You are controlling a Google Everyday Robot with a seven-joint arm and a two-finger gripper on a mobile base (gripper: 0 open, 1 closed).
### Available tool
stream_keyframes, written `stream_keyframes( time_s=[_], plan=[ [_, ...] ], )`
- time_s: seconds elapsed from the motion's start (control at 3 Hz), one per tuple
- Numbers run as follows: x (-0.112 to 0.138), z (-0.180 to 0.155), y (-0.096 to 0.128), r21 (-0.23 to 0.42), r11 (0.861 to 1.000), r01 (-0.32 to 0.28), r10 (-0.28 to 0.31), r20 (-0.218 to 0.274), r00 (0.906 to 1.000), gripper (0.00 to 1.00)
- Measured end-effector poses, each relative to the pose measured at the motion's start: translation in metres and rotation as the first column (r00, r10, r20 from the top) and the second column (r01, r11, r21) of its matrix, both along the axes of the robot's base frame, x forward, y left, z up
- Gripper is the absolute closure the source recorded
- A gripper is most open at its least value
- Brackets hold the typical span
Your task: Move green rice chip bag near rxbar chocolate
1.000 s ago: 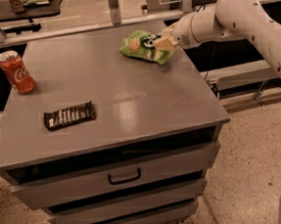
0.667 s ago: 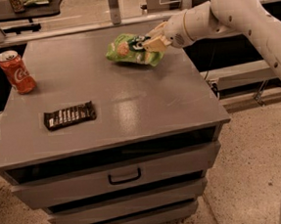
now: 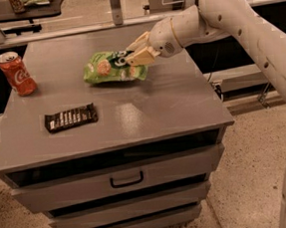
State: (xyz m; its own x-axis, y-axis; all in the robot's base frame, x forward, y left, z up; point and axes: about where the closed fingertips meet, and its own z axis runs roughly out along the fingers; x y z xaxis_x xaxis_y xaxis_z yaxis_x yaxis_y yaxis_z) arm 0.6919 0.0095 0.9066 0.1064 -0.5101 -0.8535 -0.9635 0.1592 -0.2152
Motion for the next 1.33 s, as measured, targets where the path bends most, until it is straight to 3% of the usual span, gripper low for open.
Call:
stream_keyframes(
  time_s=[0.33,0.67,1.0,1.33],
  plan=[
    [-0.025,-0.003,0.021,0.014,0.993,-0.116,0.116,-0.013,0.9932,1.00],
    [-0.043,-0.008,0.034,0.028,0.981,-0.192,0.193,-0.031,0.9807,0.82],
    [-0.051,-0.014,0.042,0.046,0.973,-0.224,0.227,-0.046,0.9729,0.59],
    [-0.054,-0.020,0.045,0.058,0.972,-0.227,0.230,-0.057,0.9714,0.36]
  ],
)
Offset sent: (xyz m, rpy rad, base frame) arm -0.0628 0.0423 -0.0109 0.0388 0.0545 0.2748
